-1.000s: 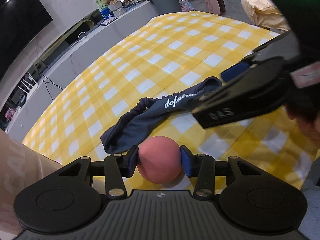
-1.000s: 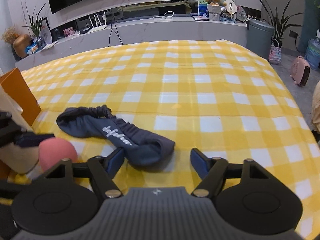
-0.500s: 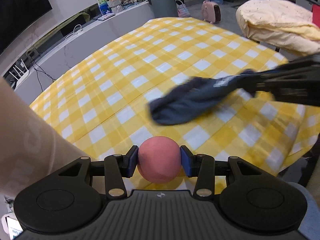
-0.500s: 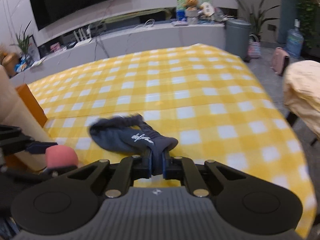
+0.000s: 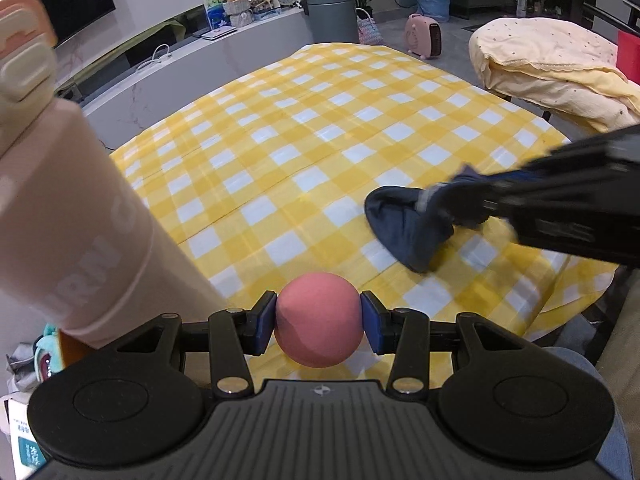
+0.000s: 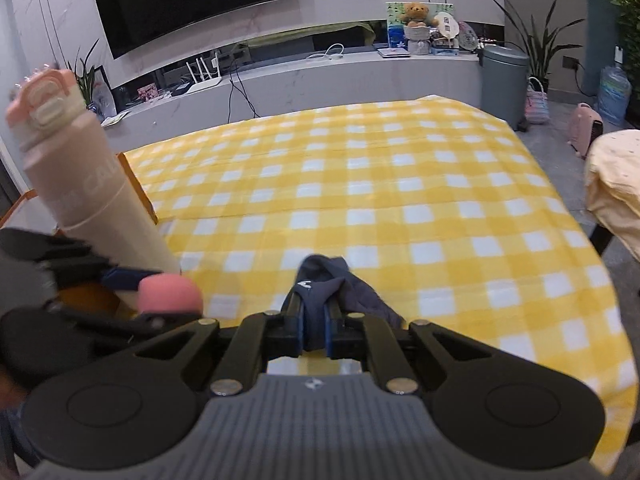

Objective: Organize soft objects
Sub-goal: 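Lift and carry the pink ball and navy headband over the box with both grippers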

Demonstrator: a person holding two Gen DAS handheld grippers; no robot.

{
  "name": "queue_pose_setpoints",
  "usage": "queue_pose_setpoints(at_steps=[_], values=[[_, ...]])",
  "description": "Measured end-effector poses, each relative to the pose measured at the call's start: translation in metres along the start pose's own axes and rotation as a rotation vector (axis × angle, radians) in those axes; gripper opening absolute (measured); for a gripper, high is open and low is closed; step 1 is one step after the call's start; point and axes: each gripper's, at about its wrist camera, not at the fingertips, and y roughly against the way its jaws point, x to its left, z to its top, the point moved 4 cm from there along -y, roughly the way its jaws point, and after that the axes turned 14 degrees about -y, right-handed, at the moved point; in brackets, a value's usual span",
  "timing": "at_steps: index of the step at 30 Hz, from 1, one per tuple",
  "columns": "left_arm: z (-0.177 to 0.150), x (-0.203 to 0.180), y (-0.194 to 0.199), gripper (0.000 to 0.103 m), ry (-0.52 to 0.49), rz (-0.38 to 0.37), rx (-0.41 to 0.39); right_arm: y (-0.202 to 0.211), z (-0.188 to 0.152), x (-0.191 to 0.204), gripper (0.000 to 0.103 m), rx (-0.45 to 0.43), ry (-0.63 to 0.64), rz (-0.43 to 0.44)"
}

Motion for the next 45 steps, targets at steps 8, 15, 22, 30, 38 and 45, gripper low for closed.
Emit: queue_pose_setpoints(at_steps=[8,15,22,30,38,45], values=[[-0.001,0.002,-0.005,0.051,0.009,-0.004,0.006,-0.063,0.01,0.002,0.019,0.034,0.034,-0.088],[-0.002,-0.004,-0.017,0.052,0.004,-0.029,0.021,-0.059,0.01,-0.003,0.058,0.021,0.053,-0.098],[-0.002,-0.005,-0.022,0.052,0.003,-0.038,0.027,-0.057,0.019,-0.005,0.092,-0.06,0.092,-0.104],[-0.002,-0.004,-0.029,0.052,0.005,-0.036,0.042,-0.1,0.024,-0.023,0.099,0.02,0.054,-0.104],[-0.003,-0.003,-0.035,0.052,0.007,-0.038,0.053,-0.104,0.001,-0.01,0.088,0.062,0.122,-0.134],[-0.002,-0.005,-0.029,0.052,0.008,-0.038,0.041,-0.094,0.007,-0.013,0.025,0.025,0.092,-0.159]])
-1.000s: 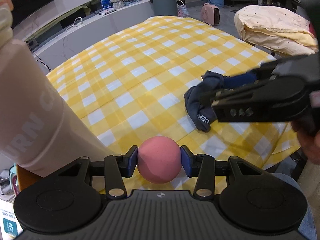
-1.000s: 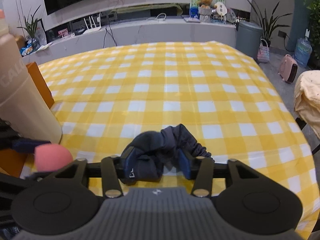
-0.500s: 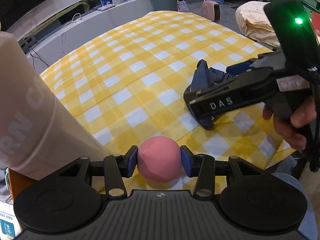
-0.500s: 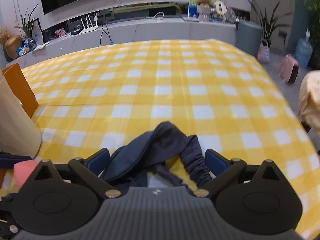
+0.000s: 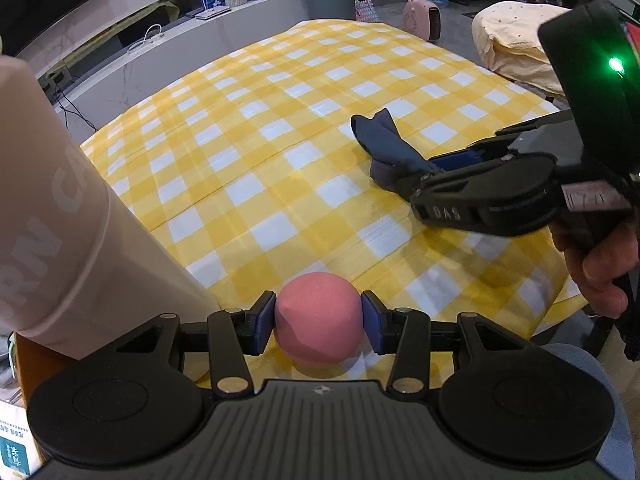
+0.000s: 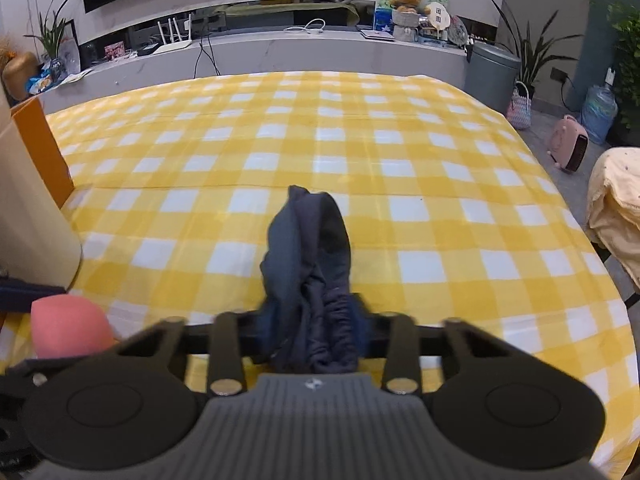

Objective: Organize soft objects
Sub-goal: 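Lift and carry the pink ball and navy headband over the box with both grippers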

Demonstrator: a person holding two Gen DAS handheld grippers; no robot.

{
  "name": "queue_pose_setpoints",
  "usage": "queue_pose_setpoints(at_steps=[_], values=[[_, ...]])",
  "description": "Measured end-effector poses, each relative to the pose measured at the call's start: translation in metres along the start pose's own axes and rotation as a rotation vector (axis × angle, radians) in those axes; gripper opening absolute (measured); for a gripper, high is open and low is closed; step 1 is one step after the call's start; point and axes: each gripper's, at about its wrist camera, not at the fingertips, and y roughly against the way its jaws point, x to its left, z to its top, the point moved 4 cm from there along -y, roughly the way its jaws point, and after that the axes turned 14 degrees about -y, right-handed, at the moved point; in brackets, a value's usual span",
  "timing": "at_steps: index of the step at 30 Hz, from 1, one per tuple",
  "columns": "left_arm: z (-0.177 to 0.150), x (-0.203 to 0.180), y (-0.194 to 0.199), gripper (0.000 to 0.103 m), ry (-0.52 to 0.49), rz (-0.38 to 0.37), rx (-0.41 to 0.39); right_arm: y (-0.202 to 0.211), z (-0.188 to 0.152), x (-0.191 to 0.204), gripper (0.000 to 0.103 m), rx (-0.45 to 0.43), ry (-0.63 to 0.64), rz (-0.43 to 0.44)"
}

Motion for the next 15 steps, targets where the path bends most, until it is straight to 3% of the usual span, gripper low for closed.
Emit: queue_pose_setpoints(at_steps=[3,15], values=[[-0.001,-0.001,0.008,0.052,-0.003,0.001,-0.013,0.003,0.004,-0.003,0.015,0.003,-0.026,0.01],[-0.01,0.006,0.066,0.052,0.033,-0.008,-0.124,0.067,0.004,0.022,0.014,-0.096,0.005,-0.001]])
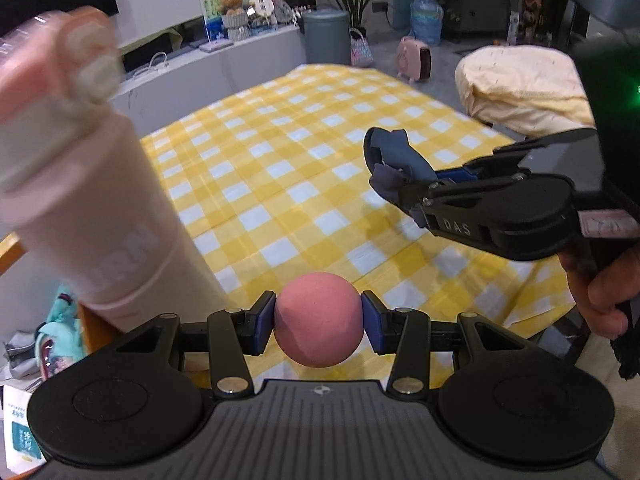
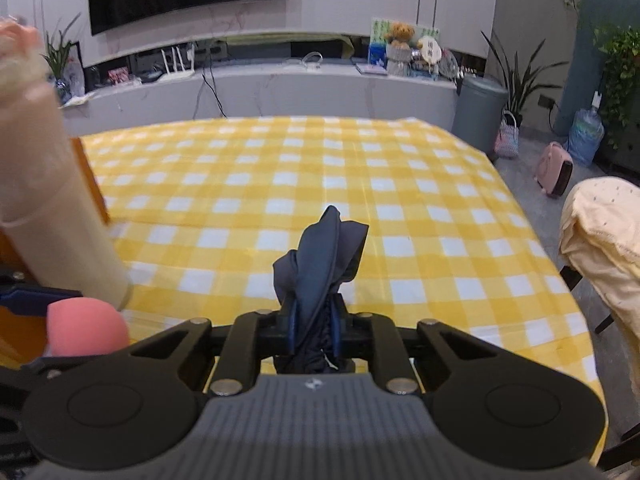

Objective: Organize soft objects
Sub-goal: 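Lift and carry the pink ball and navy headband over the box with both grippers, then open both grippers to drop the pink ball and navy headband into the box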

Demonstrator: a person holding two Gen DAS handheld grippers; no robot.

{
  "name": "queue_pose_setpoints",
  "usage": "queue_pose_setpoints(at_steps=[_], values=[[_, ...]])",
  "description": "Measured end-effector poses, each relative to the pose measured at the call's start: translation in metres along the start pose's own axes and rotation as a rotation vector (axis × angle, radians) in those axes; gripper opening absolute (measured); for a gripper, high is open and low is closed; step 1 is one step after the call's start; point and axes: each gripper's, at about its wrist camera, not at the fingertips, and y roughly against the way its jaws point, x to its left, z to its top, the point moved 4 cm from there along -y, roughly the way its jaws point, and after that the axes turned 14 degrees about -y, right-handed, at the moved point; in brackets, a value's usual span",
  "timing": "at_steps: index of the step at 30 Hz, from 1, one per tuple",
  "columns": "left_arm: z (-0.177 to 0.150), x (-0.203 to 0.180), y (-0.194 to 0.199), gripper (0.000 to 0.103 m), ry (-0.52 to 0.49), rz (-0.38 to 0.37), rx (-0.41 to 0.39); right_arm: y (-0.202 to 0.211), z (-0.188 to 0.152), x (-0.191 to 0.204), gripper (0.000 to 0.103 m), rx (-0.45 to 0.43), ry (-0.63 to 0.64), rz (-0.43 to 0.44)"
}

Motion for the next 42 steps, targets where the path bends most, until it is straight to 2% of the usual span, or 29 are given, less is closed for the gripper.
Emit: queue_pose_setpoints(at_steps=[6,14,22,27,31,34,42], values=[[-0.008,0.012,0.04,0.052,0.036,0.012,-0.074,0.04,-0.001,0.018,0.014,-0.039,0.014,0.011],[-0.034,0.035,0.083,0.052,0.099,0.042,-0.14,0.086,-0.01,0.056,0.014,-0.076,0.031,0.06],[-0.069,0.079,0.117,0.052,0.213,0.114,-0.178,0.129,-0.027,0.108,0.014,-0.094,0.077,0.174],[-0.089,0.115,0.129,0.052,0.305,0.191,-0.178,0.148,-0.03,0.157,0.014,-0.109,0.177,0.284],[-0.105,0.148,0.128,0.052,0.384,0.242,-0.151,0.144,-0.029,0.202,0.014,-0.102,0.244,0.358],[-0.112,0.167,0.123,0.052,0.408,0.263,-0.127,0.129,-0.027,0.234,0.014,-0.082,0.283,0.38],[-0.14,0.204,0.093,0.052,0.466,0.256,-0.014,0.062,-0.019,0.289,0.015,0.046,0.341,0.342]])
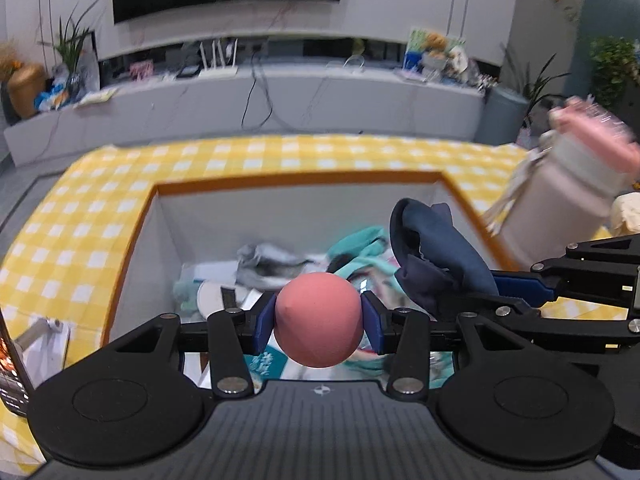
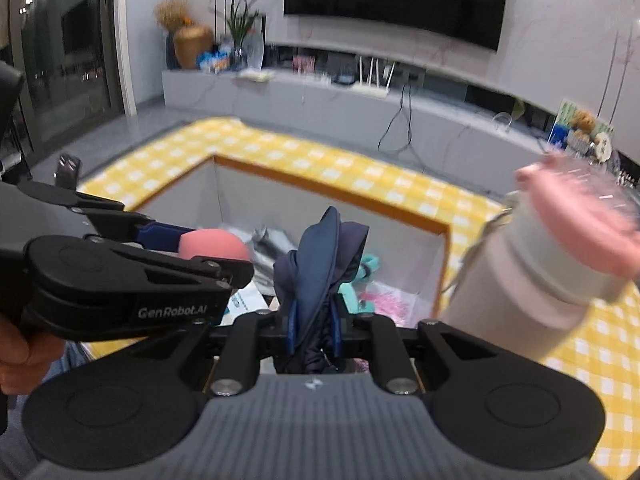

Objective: Organize soft objects
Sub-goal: 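Open both grippers to drop the pink ball and navy headband into the box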

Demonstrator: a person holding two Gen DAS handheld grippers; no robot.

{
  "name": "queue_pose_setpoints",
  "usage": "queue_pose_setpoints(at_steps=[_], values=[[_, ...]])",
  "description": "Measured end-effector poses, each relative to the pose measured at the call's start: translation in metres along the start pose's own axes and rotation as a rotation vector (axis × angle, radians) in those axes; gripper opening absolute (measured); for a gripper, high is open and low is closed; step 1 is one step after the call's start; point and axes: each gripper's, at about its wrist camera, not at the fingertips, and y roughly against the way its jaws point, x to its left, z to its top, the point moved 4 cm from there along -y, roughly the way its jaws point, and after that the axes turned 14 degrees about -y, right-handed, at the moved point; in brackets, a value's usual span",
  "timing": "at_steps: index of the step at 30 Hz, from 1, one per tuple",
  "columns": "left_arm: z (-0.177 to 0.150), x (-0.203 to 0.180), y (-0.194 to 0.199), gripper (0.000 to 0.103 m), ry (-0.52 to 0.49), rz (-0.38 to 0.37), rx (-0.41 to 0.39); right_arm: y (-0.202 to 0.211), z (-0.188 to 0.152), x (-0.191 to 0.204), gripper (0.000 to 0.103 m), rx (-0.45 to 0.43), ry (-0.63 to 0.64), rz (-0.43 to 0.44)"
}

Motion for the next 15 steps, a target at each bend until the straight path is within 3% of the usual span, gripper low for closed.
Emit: queue_pose_setpoints(at_steps=[8,15], values=[[-0.018,0.011,-0.023,0.053,0.008,-0.014,0.089,-0.056,-0.005,0.002,0.018,0.147,0.01,-0.05],[-0.023,0.012,-0.027,0.056,0.017,-0.006,0.107,-0.067,-0.007,0.005,0.025,0.166,0.032,-0.06]])
